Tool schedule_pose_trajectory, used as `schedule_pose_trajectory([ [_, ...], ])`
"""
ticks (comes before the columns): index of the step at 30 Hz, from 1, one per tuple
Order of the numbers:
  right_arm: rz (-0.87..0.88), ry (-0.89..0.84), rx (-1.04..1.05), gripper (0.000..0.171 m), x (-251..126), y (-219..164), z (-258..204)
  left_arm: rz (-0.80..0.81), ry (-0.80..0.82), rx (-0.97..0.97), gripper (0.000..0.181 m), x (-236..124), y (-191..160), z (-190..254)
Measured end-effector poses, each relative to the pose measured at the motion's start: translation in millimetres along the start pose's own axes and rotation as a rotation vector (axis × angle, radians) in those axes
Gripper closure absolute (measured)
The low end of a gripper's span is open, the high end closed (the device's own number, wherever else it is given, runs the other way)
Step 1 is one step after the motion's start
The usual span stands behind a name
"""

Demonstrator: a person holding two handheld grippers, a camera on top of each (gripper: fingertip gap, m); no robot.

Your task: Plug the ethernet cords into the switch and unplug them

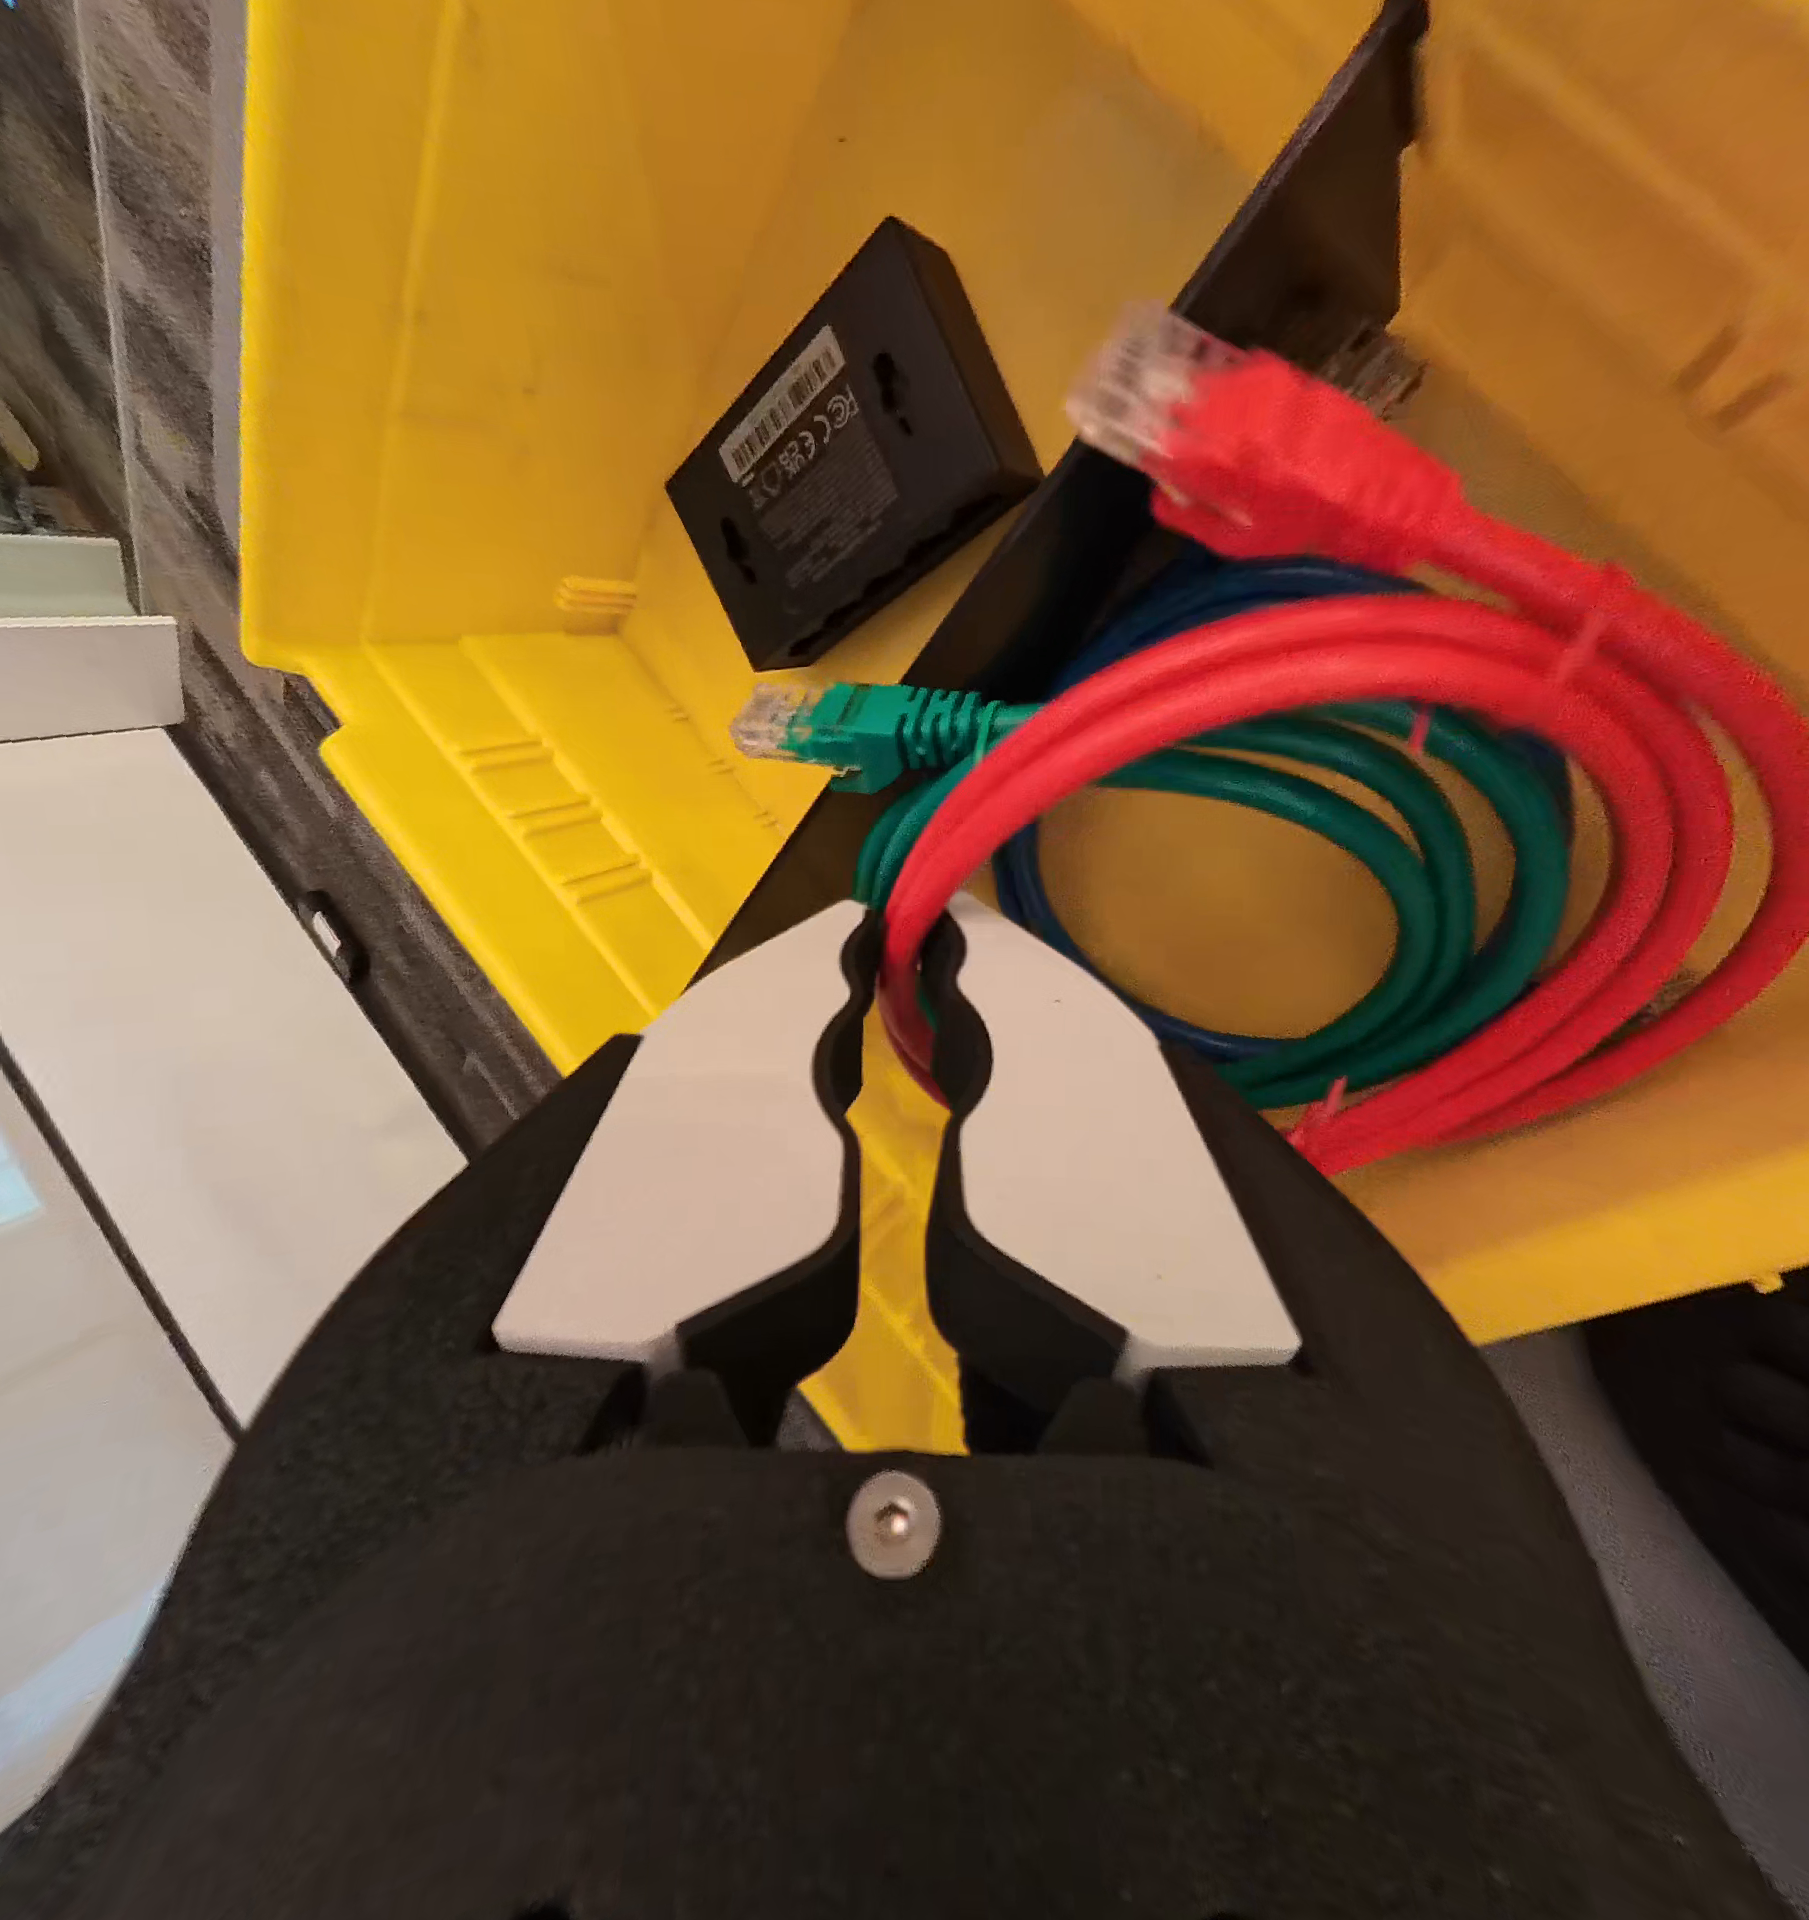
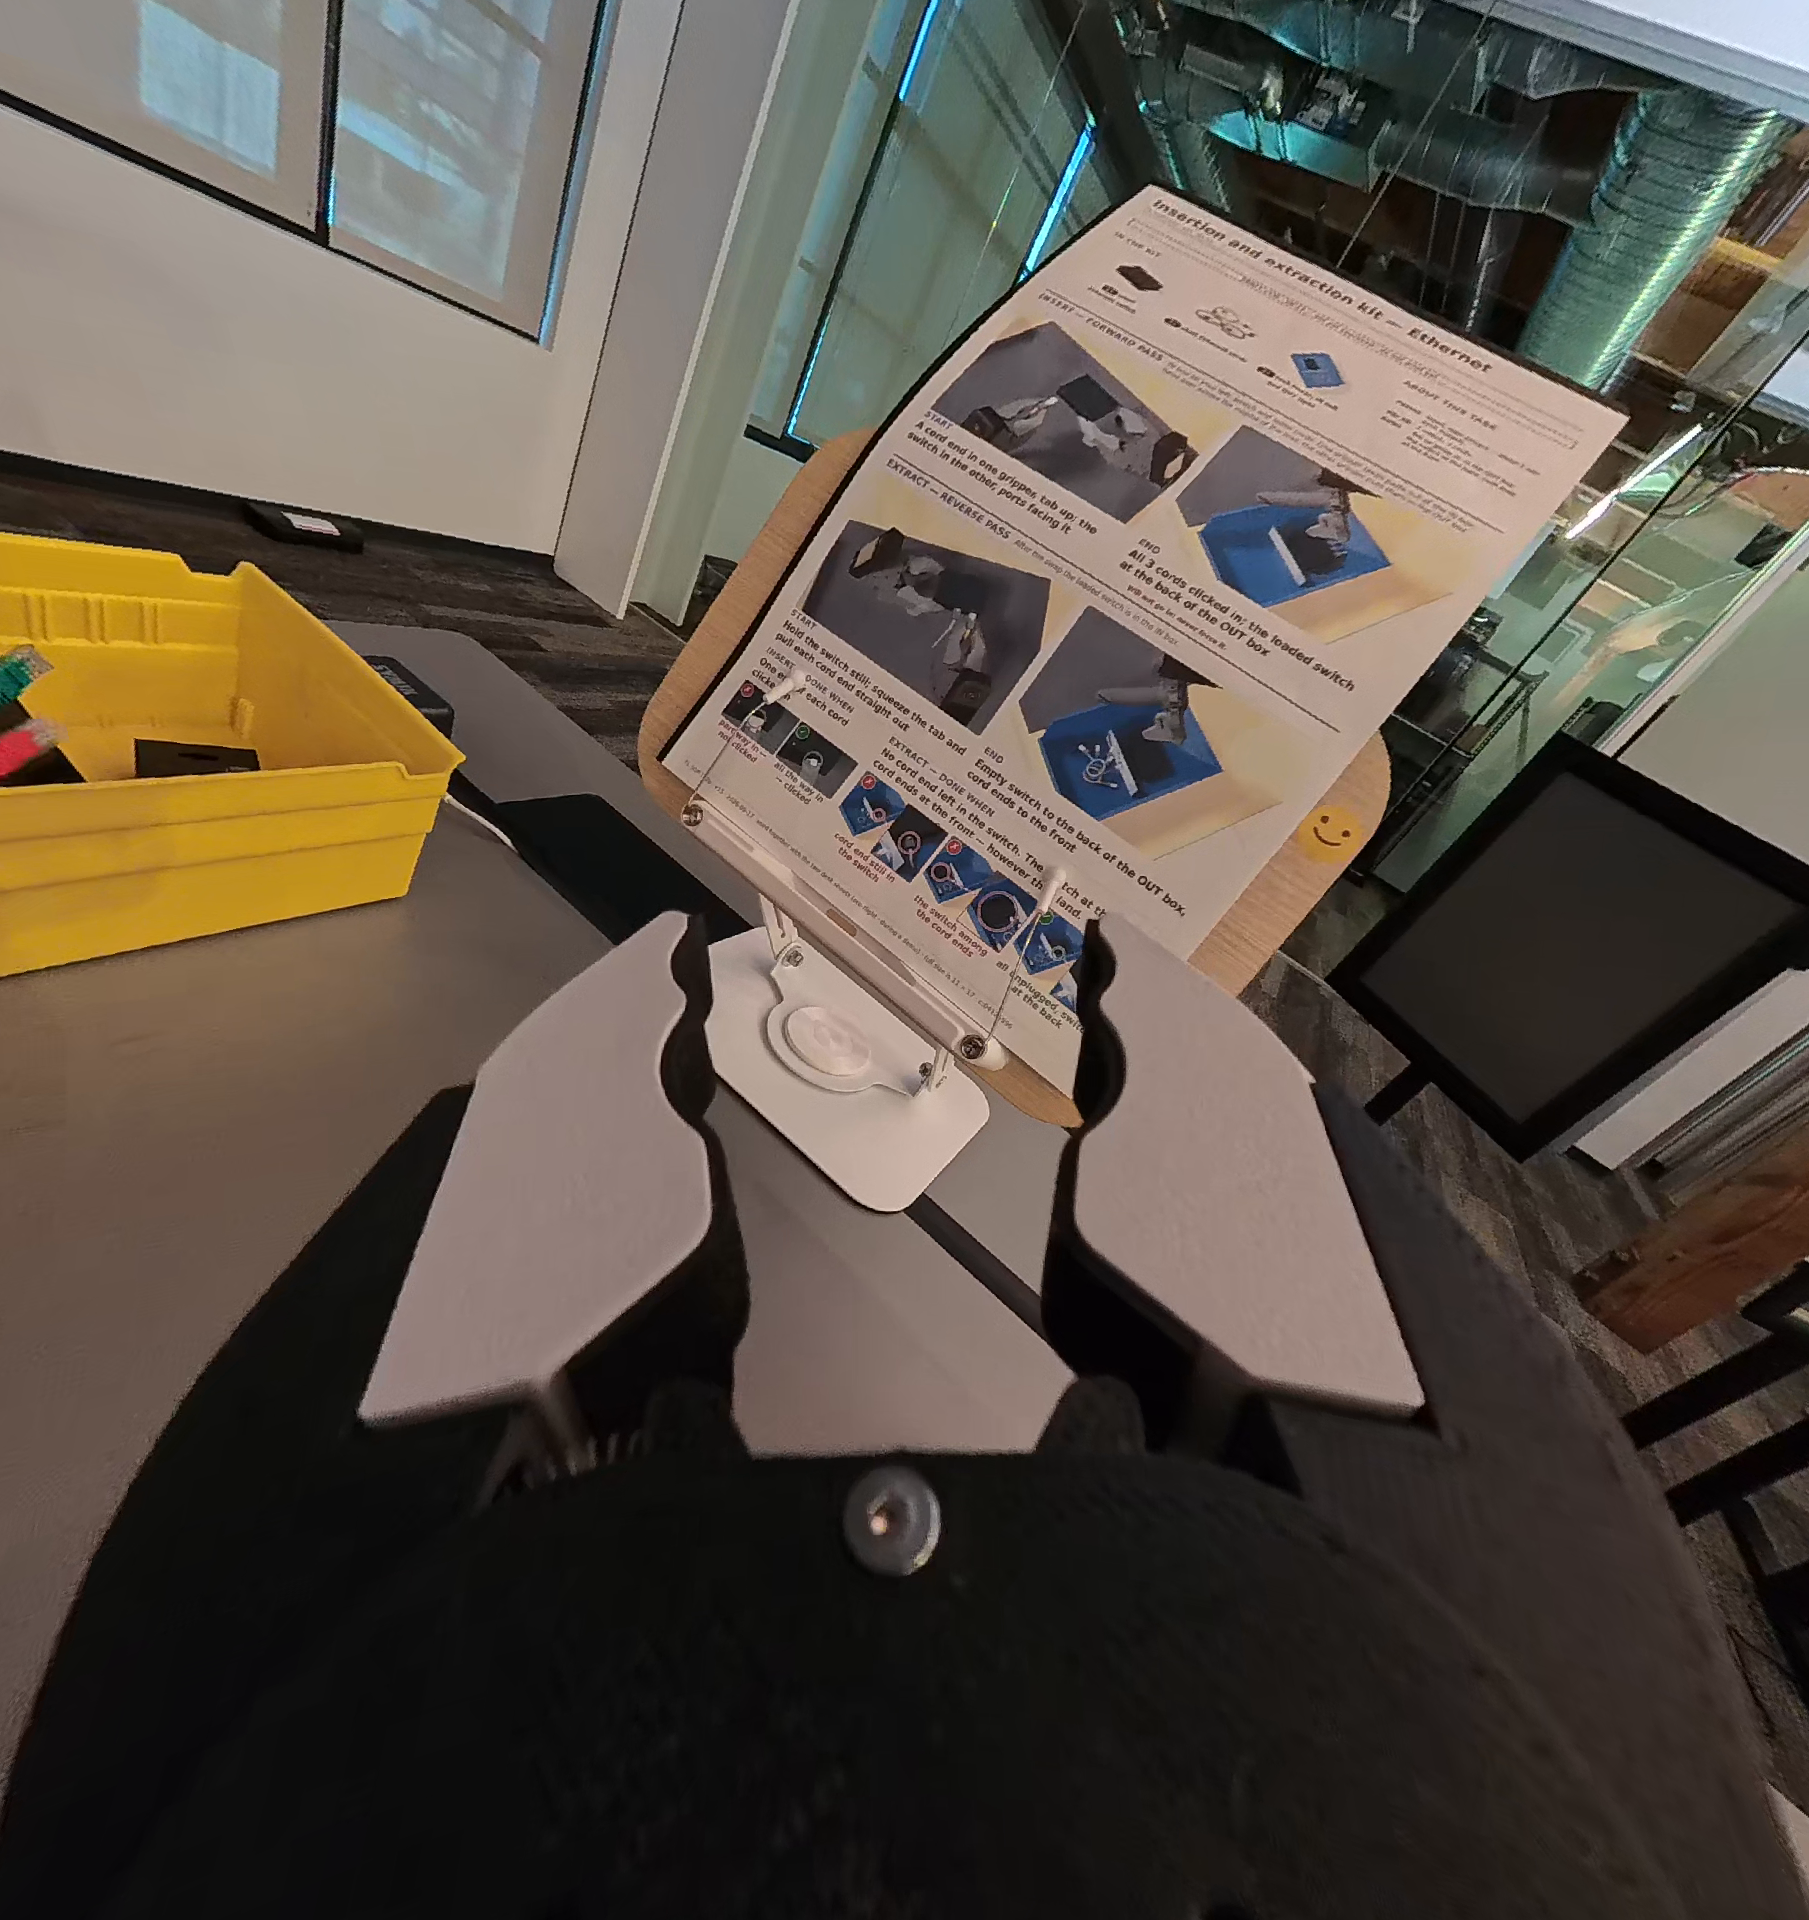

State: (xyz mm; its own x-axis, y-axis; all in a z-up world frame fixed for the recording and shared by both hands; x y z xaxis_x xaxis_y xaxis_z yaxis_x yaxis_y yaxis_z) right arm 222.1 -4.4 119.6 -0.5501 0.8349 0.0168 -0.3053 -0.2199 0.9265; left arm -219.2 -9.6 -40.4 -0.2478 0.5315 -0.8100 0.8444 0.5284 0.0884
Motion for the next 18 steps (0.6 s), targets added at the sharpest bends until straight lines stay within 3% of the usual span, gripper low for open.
schedule_pose_trajectory([
  [4,0.000,-0.004,-0.006,0.102,-1,1,1,0.044,0.007,-0.048,0.175,-19,1,-5],
  [7,0.005,-0.007,-0.002,0.102,-2,1,3,0.016,0.115,-0.066,0.175,-48,-7,-15],
  [10,0.002,-0.011,-0.006,0.102,-2,1,3,0.038,0.290,-0.146,0.175,-96,-12,-27],
  [13,-0.003,-0.013,-0.018,0.102,-2,2,2,0.226,0.443,-0.266,0.175,-157,-1,-33],
  [15,-0.007,-0.021,-0.035,0.102,-3,2,3,0.423,0.385,-0.297,0.175,-185,22,-19],
  [18,-0.006,-0.041,-0.052,0.102,-6,5,6,0.689,0.117,-0.231,0.175,-201,82,19],
])
Point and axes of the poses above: each gripper's, where its closed fingertips meet, x out along the fingers, y out of its top, z = x × y across the jaws, the point moved 4 cm from there along -x, back along the fingers, and after that the axes turned 4 degrees about x, right-handed, at the moved point
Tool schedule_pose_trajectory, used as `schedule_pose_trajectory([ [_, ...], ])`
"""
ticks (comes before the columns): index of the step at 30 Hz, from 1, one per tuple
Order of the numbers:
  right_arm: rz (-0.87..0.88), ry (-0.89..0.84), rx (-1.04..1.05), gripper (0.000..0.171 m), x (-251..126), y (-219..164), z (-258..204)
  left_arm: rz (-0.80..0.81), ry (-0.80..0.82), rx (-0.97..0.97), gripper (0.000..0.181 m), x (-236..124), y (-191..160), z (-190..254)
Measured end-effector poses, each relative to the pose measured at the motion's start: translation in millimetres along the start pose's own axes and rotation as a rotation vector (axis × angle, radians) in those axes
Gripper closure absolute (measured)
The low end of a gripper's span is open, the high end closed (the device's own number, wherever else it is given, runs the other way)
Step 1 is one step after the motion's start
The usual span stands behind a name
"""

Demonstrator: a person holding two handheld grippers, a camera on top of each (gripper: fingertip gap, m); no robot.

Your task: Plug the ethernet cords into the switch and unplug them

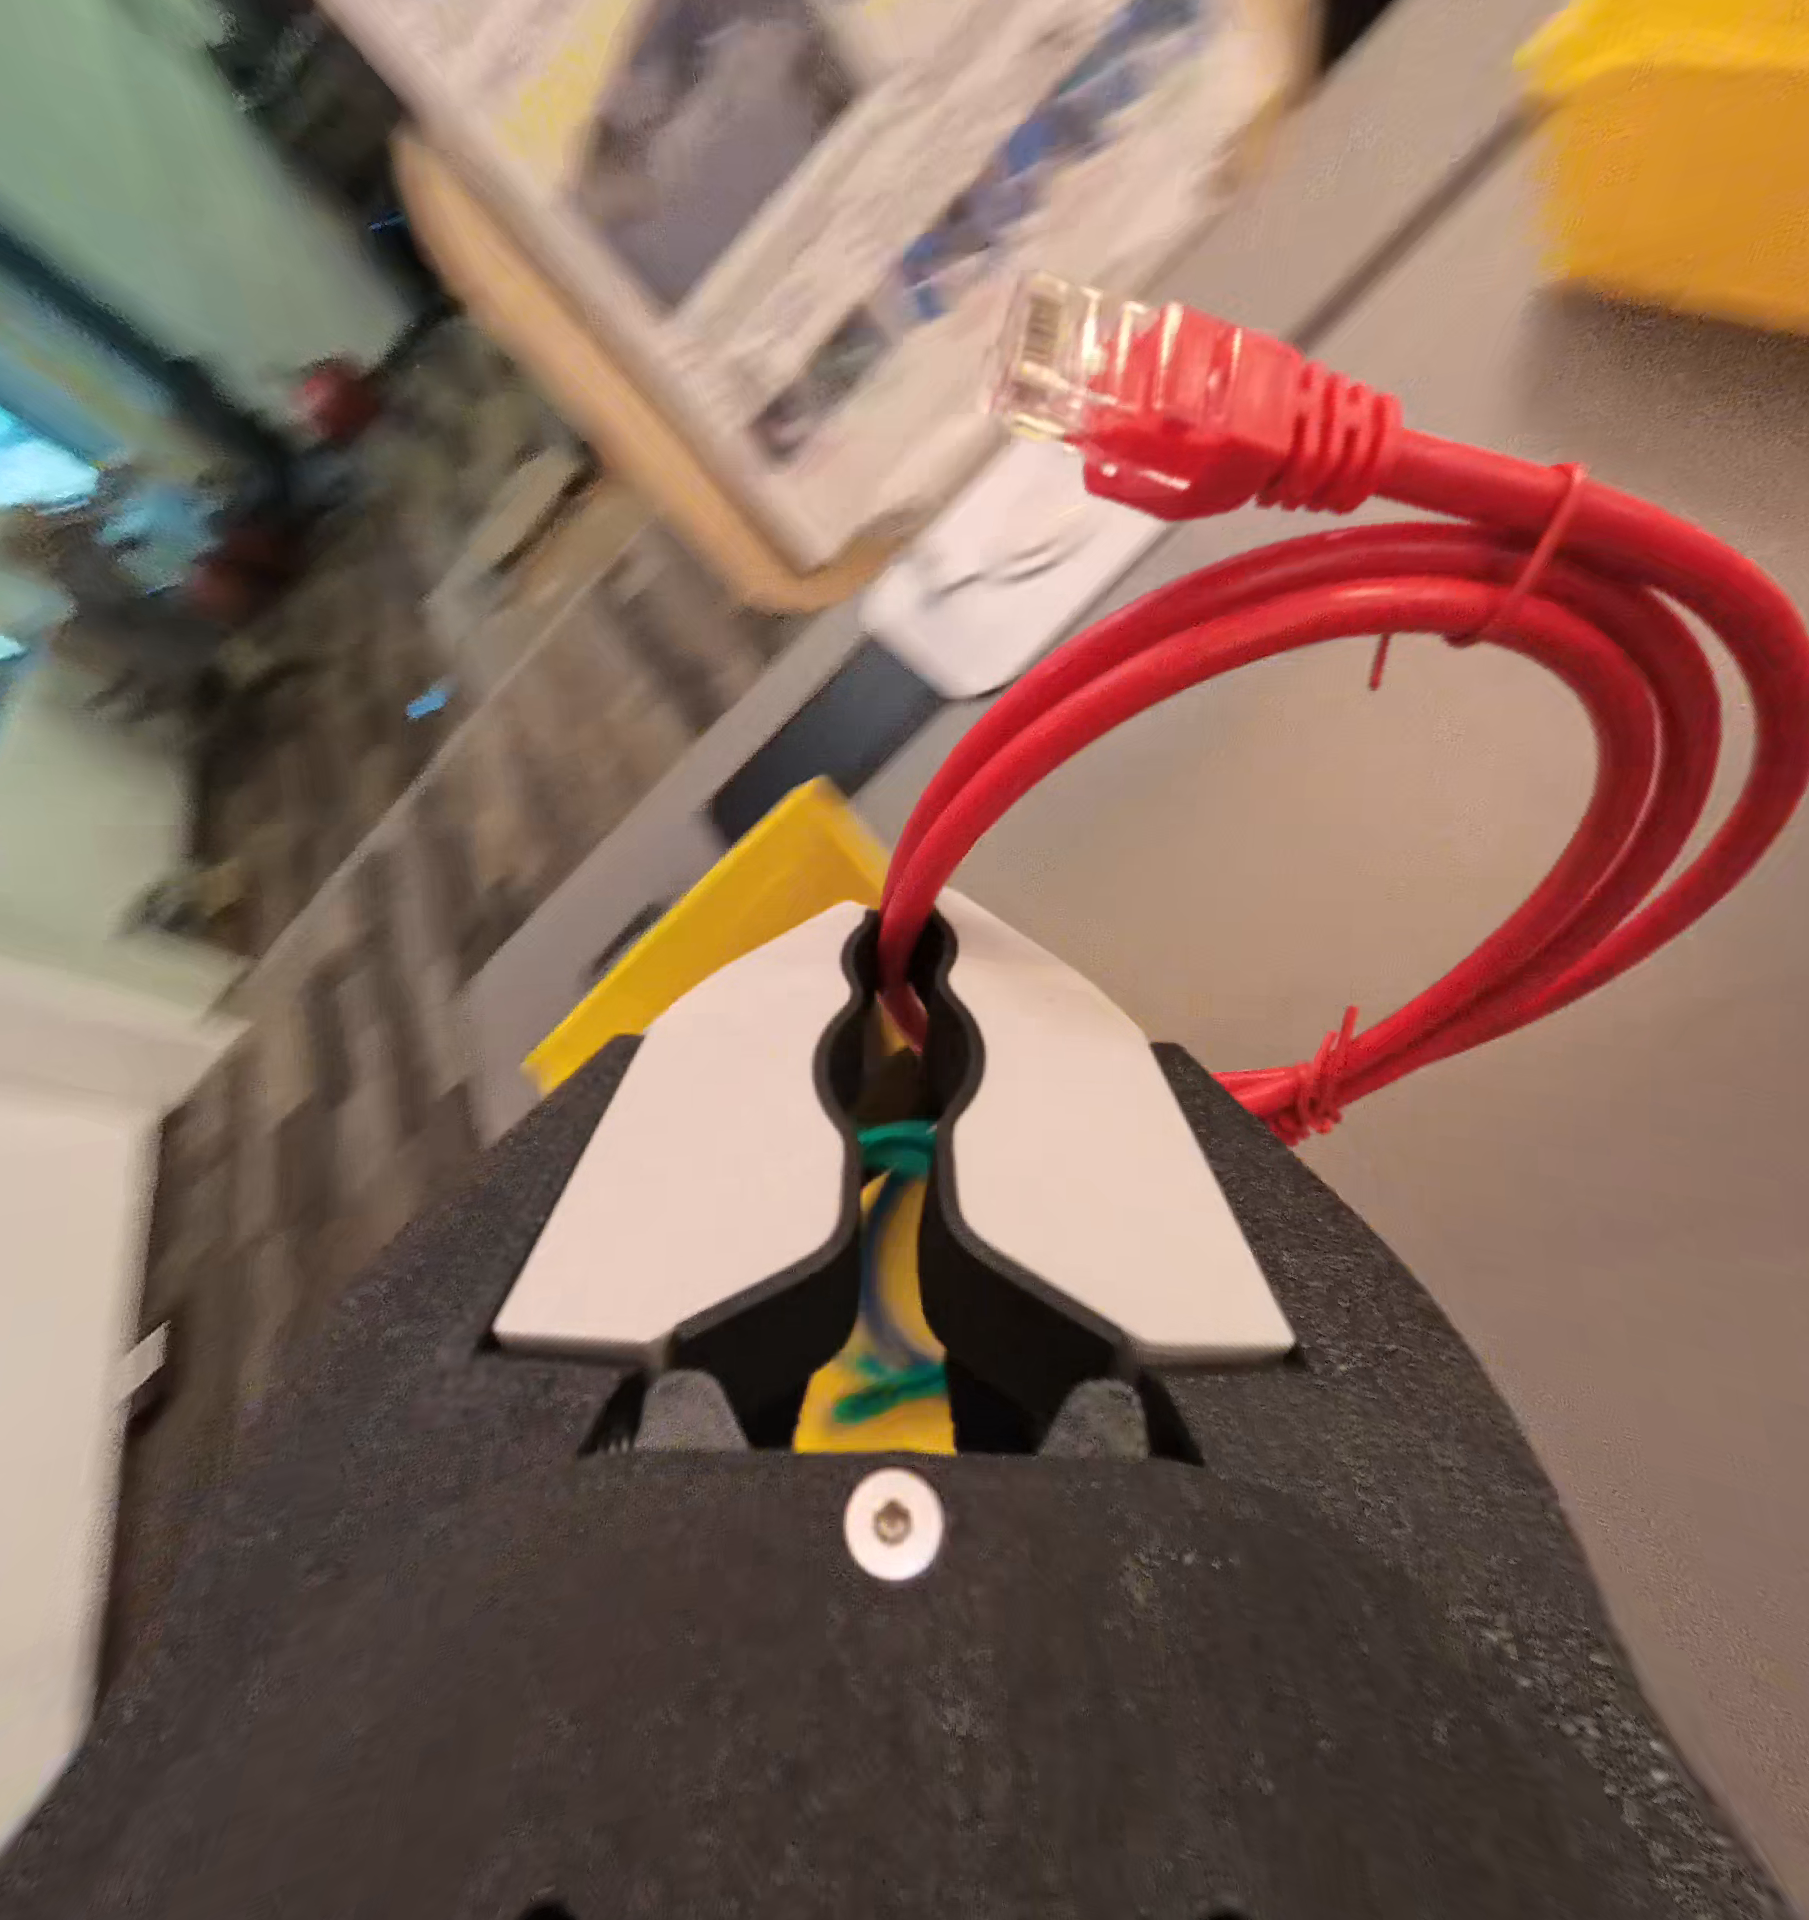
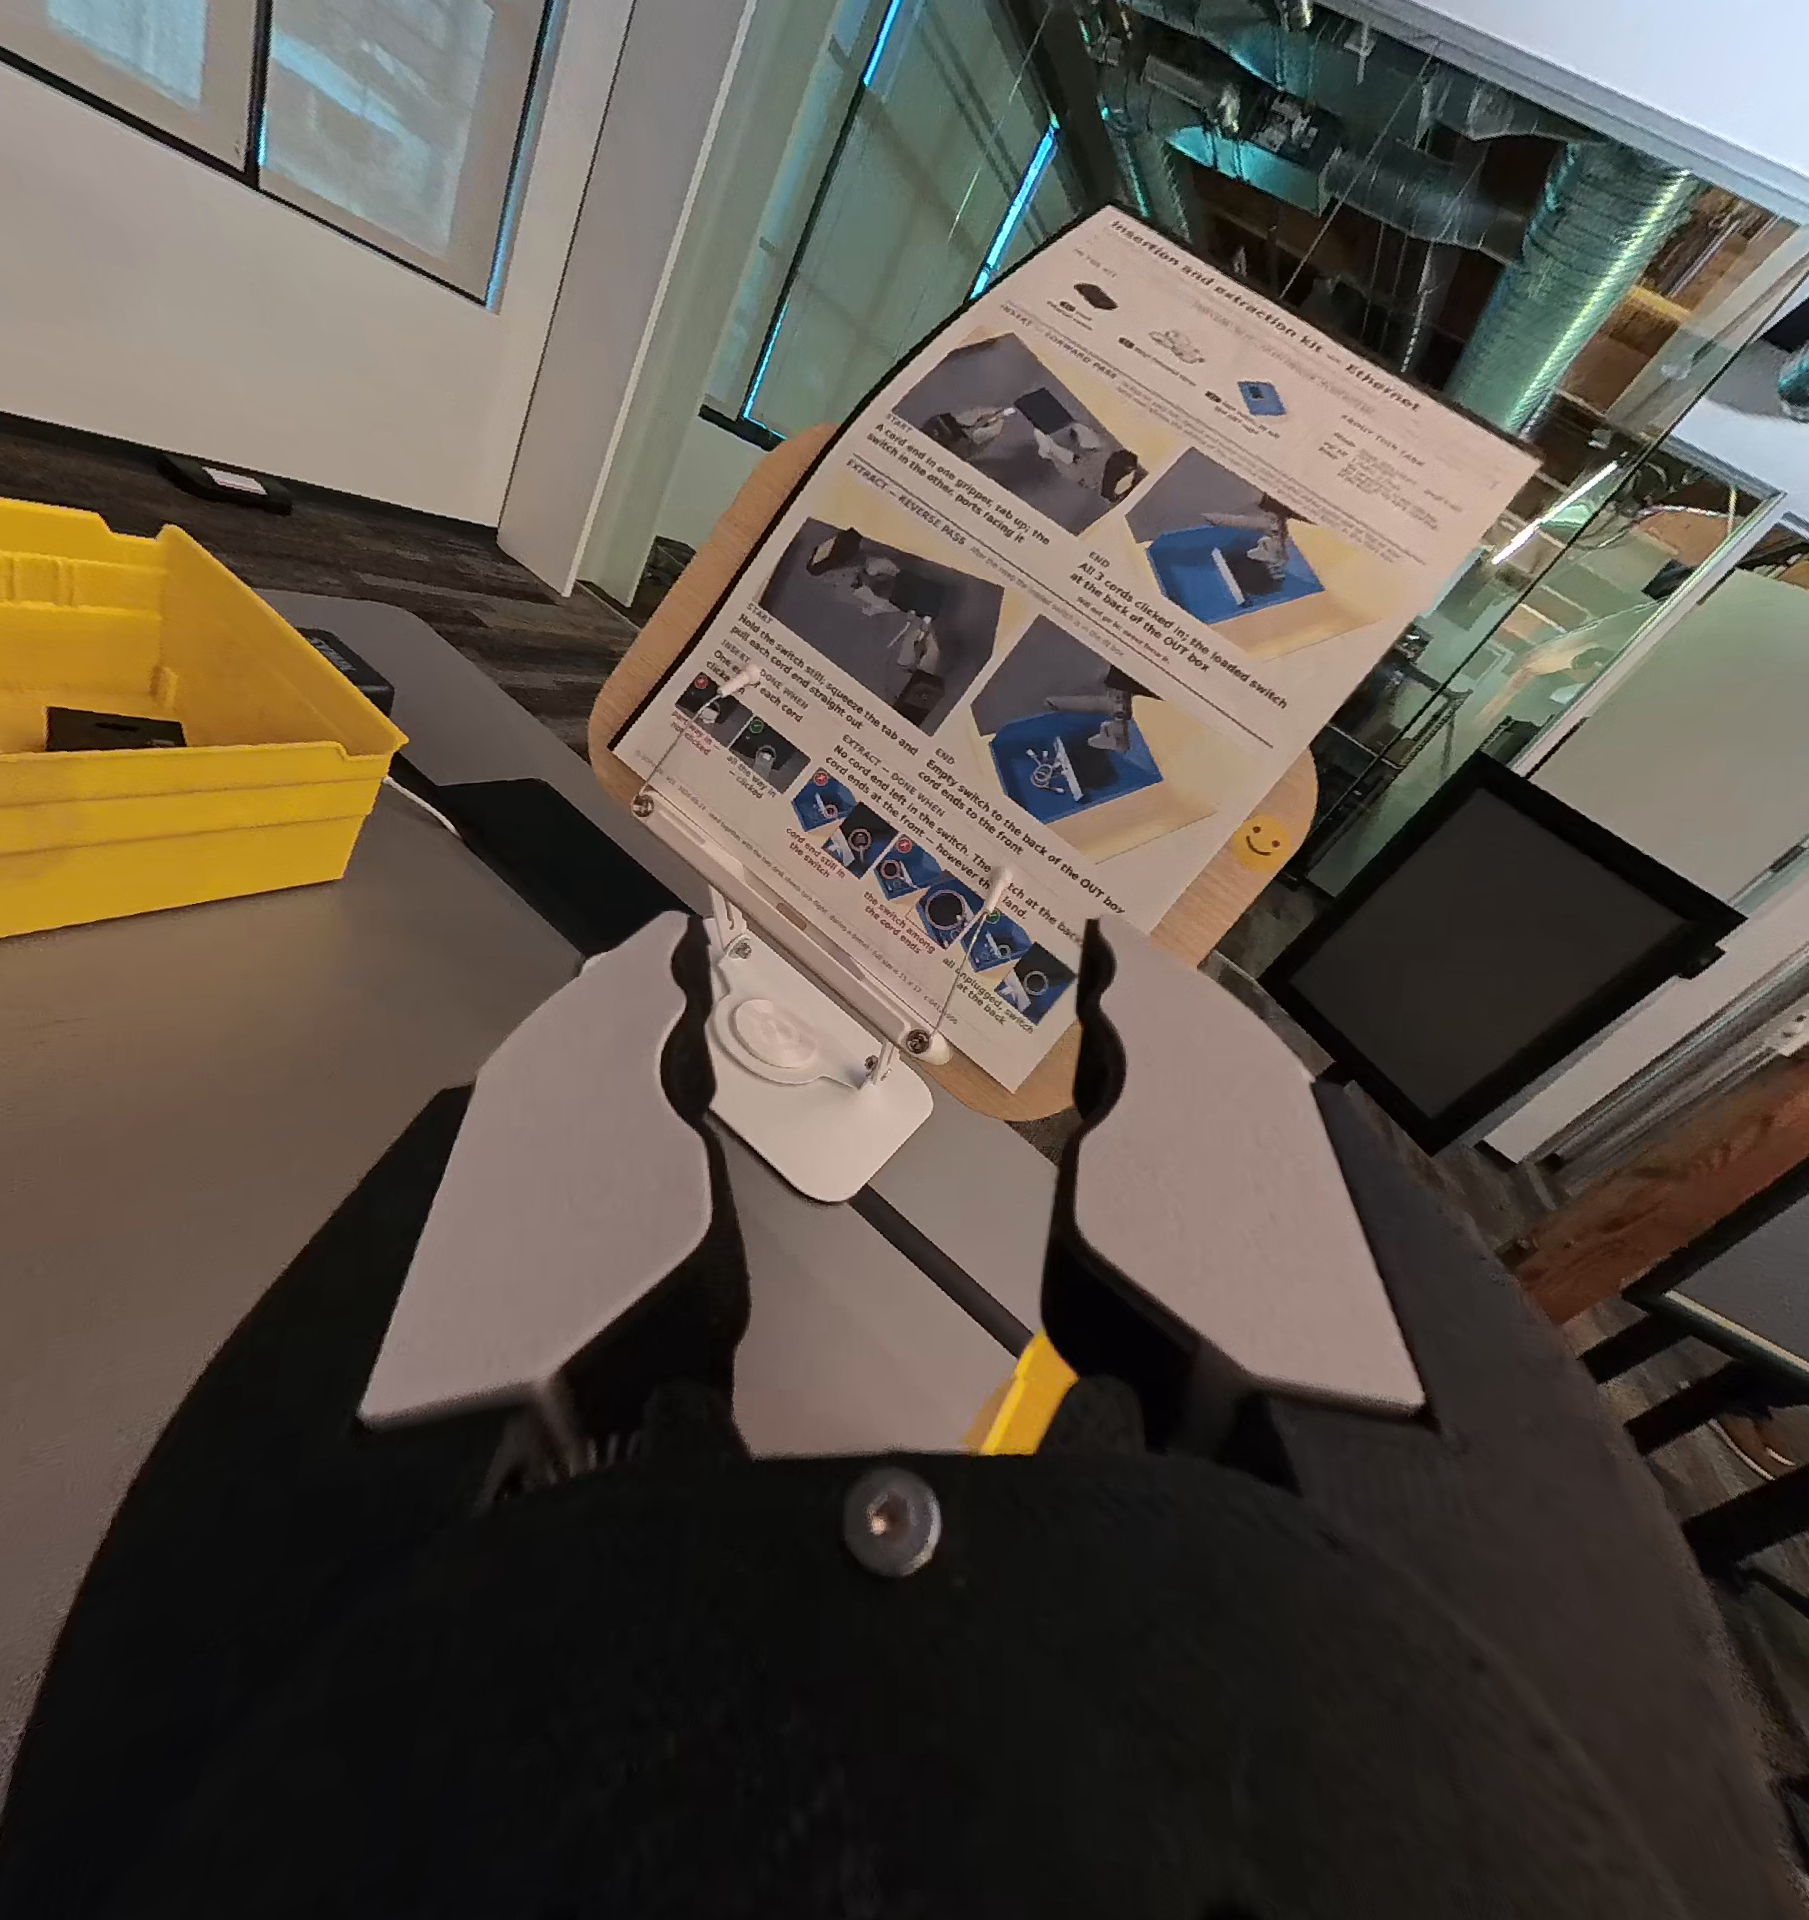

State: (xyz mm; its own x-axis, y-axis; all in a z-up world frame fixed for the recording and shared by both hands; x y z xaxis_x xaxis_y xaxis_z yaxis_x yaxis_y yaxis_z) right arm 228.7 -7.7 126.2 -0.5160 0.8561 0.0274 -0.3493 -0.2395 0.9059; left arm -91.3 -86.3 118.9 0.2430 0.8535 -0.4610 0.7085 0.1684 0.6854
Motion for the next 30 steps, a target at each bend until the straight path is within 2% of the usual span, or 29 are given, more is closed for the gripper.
schedule_pose_trajectory([
  [3,0.006,-0.027,0.005,0.102,-5,2,8,-0.035,-0.273,0.074,0.175,43,19,62],
  [8,-0.004,-0.043,0.044,0.102,-7,-3,20,-0.249,-0.504,0.244,0.175,120,6,152],
  [13,-0.050,-0.042,0.034,0.102,-3,-13,22,-0.355,-0.537,0.323,0.175,165,-16,196],
  [19,-0.075,-0.045,0.059,0.102,-2,-20,30,-0.311,-0.543,0.305,0.175,196,-27,218],
  [21,-0.091,-0.056,0.077,0.102,-4,-23,35,-0.266,-0.505,0.284,0.153,203,-27,210],
  [23,-0.095,-0.058,0.093,0.102,-6,-24,40,-0.217,-0.485,0.169,0.137,196,-16,183],
  [25,-0.080,-0.057,0.107,0.102,-10,-22,44,-0.098,-0.462,0.014,0.130,165,9,136],
  [26,-0.069,-0.052,0.112,0.102,-13,-20,46,-0.011,-0.435,-0.025,0.133,143,21,107],
  [28,-0.047,-0.046,0.122,0.102,-17,-16,49,0.122,-0.307,0.039,0.132,104,31,43],
  [30,-0.038,-0.047,0.128,0.102,-19,-16,53,0.126,-0.164,0.185,0.128,93,24,-19],
])
Point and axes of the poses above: each gripper's, where its closed fingertips meet, x out along the fingers, y out of its top, z = x × y across the jaws, the point moved 4 cm from there along -x, back along the fingers, and after that the axes turned 4 degrees about x, right-handed, at the moved point
